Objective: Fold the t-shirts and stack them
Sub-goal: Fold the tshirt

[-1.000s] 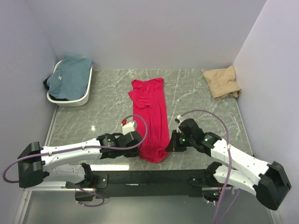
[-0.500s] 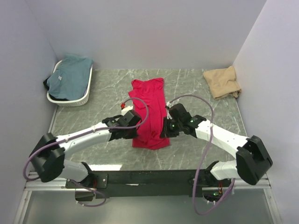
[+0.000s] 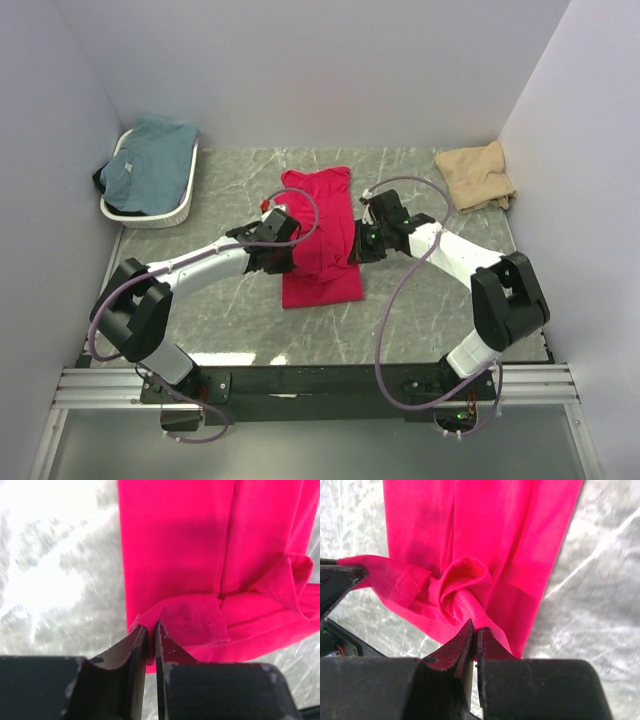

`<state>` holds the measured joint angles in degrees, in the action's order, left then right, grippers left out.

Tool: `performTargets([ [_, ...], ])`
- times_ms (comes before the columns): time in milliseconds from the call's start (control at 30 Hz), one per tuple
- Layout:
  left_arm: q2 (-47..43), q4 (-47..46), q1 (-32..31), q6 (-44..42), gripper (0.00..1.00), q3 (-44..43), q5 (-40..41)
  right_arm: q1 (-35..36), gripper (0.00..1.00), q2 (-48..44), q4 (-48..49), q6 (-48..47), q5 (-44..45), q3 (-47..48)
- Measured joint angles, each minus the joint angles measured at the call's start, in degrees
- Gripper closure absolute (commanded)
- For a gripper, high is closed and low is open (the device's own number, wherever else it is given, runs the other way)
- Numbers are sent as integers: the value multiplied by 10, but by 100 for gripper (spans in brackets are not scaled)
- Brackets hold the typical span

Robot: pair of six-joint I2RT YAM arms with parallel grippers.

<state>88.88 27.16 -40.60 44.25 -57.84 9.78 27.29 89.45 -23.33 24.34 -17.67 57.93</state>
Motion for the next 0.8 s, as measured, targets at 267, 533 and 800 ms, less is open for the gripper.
performTargets([
  [267,37,-14,50,-33,84,-30,-20,-26,100,71,-3,-23,-16,45],
  [533,81,-30,75,-57,87,-53,-44,-45,100,106,-7,-32,-24,77],
  [800,111,-40,86,-73,88,-84,-55,-53,100,148,-8,-39,-33,106],
])
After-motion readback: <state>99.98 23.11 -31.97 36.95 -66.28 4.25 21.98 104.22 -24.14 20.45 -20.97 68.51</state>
